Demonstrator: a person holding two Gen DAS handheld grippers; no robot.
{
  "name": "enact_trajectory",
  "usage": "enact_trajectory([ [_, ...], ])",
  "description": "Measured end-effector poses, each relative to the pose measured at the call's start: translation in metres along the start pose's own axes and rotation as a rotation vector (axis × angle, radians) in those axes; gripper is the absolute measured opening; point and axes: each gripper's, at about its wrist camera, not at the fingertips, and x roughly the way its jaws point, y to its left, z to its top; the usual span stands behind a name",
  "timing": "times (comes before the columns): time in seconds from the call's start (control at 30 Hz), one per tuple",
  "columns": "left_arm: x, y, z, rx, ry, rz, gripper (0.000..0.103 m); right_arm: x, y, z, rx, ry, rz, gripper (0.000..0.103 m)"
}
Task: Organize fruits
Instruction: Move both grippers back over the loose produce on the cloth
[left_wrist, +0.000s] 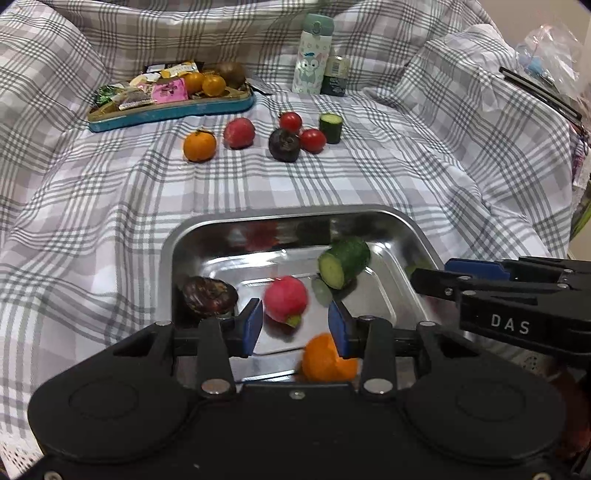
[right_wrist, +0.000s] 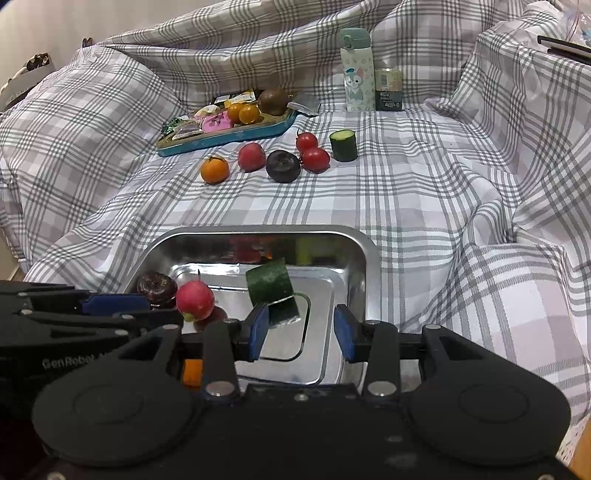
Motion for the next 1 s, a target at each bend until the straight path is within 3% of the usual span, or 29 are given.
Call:
enact_trajectory([
  [0.5, 0.016, 0.031, 0.058, 0.027, -0.132, 0.132, 0.047, 0.030, -0.007, 0.057, -0.080, -0.145, -0.036, 0.042],
  [0.77, 0.049, 0.054, 0.098, 0.018, -0.178, 0.184, 0.047, 0.069, -0.024, 0.100, -0.071, -0.193, -0.066, 0.042],
  [1.0, 0.085, 0.067, 0.119, -0.014, -0.175, 0.183, 0.047, 0.108, -0.035, 0.133, -0.061, -0.225, -0.108, 0.042],
])
